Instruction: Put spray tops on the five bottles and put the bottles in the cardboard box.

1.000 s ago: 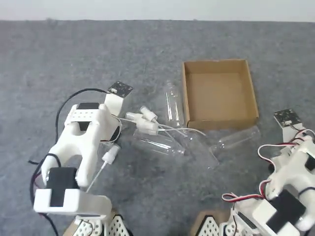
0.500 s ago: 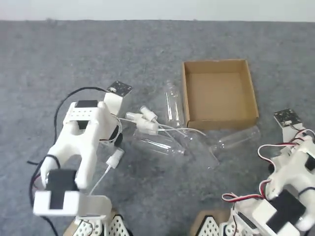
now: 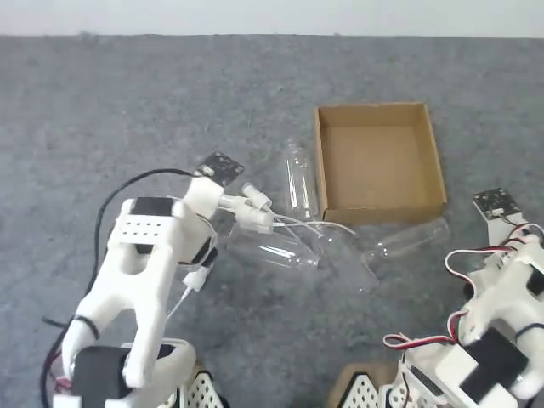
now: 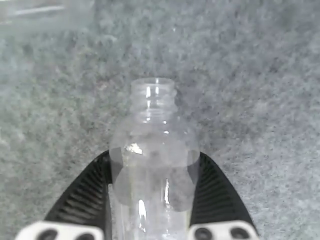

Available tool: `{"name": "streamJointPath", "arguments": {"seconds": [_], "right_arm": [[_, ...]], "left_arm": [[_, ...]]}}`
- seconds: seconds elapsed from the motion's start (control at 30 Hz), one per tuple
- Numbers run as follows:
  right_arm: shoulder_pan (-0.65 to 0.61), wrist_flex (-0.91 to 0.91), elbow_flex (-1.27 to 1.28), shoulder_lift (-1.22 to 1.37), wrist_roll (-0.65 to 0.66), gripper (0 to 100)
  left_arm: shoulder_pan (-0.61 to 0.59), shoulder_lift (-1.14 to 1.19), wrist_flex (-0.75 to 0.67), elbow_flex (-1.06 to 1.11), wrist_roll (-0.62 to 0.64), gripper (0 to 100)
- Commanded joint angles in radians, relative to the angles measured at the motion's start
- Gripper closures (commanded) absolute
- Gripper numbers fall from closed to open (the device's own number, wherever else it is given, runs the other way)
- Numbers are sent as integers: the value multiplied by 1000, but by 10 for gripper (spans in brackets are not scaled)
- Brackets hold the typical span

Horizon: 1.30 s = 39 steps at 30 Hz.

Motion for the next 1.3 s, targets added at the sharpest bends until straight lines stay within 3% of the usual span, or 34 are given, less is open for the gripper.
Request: {"name": "streamJointPath", "arguments": {"seconds": [0.0, 0.17, 0.4, 0.67, 1.0, 1.27], "right_arm": [[10, -18, 3, -59, 12, 989], [12, -18, 3, -59, 12, 989], [12, -18, 3, -59, 12, 989], [12, -18, 3, -59, 12, 989], [10, -18, 3, -59, 12, 989], [10, -18, 3, -59, 12, 989]], "left_arm": [[34, 57, -101, 13, -11, 856], [34, 247, -167, -1, -11, 862], [-5, 258, -133, -18, -41, 927], [-68, 258, -104, -13, -64, 833], [-166, -20, -26, 31, -172, 830], [-167, 6, -143, 96, -173, 833]]}}
